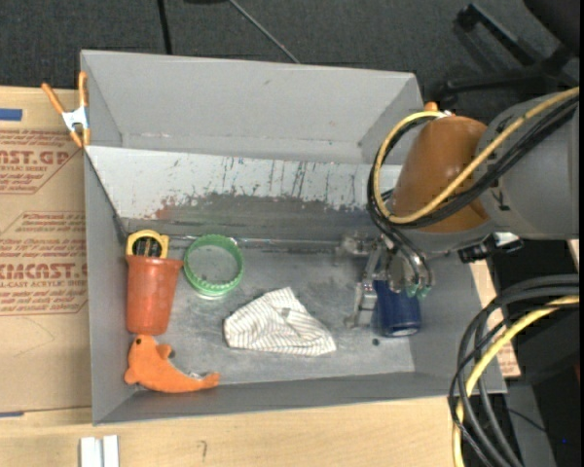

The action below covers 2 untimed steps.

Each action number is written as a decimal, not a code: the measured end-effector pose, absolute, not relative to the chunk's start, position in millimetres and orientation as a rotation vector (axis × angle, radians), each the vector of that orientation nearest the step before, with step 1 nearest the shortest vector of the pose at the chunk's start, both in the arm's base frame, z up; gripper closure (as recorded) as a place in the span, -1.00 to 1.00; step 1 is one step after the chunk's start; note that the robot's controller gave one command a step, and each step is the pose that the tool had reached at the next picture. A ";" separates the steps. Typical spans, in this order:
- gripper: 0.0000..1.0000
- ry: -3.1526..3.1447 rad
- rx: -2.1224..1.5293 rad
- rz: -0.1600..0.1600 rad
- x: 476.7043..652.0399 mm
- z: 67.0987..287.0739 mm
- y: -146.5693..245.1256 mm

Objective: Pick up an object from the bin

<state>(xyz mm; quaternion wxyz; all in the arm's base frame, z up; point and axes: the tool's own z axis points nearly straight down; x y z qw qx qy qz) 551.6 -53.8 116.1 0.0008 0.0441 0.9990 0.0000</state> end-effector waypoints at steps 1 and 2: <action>-1.00 3.137 0.044 -0.004 554.1 100.1 -25.6; -1.00 3.140 0.089 0.004 555.6 77.6 -3.4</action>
Offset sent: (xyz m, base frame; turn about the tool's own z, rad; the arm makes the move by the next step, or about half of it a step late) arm 0.0047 0.0485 -0.0461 -0.0016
